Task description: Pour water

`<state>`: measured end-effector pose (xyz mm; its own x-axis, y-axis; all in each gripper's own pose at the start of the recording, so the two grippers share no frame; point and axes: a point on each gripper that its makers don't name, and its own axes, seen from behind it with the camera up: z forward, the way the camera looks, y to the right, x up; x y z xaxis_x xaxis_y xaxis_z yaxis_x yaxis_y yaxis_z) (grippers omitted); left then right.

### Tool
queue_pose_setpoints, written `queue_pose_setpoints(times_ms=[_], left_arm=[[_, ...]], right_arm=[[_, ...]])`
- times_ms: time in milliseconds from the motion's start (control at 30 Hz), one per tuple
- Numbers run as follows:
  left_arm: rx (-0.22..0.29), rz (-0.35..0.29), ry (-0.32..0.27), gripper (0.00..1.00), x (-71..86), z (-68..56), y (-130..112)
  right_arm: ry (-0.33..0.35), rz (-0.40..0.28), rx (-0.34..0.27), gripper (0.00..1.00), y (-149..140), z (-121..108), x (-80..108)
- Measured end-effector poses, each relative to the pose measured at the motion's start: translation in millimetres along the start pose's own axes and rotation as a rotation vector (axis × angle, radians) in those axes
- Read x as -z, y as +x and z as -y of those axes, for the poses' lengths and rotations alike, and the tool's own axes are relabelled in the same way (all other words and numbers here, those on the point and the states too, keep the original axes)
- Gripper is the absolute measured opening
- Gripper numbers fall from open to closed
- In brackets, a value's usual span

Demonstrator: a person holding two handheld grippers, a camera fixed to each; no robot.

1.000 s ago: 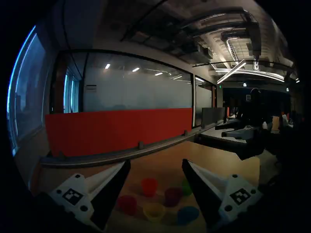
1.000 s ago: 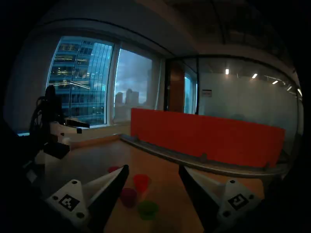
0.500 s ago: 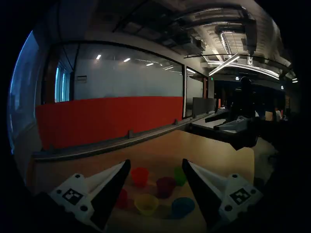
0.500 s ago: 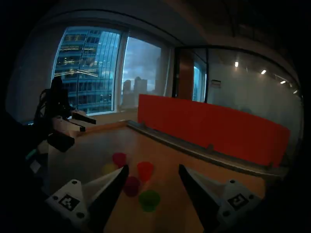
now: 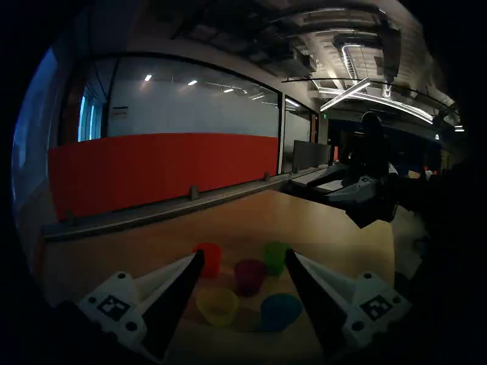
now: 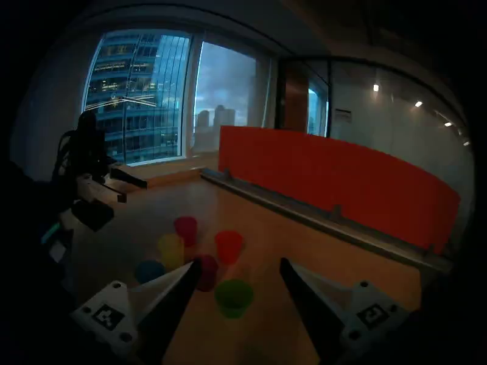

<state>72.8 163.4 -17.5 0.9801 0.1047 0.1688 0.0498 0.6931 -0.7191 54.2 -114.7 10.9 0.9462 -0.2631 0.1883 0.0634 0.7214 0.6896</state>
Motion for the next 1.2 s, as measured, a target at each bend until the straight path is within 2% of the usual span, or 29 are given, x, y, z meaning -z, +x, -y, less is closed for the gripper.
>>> queue_pose_setpoints(times_ms=[500, 800, 1200], left_arm=[[-0.005, 0.068, -0.068, 0.98, -11.7, -19.5, -52], [-0.043, 0.142, -0.114, 0.99, -16.6, -37.2, -84], [-0.067, 0.216, -0.146, 0.99, -20.8, -50.7, -111]], right_arm=[[0.011, 0.068, 0.007, 0.99, -43, -3, -21.4], [0.024, 0.107, 0.016, 1.0, -62, 1, -33.3], [0.035, 0.147, 0.023, 0.99, -79, 4, -44.6]])
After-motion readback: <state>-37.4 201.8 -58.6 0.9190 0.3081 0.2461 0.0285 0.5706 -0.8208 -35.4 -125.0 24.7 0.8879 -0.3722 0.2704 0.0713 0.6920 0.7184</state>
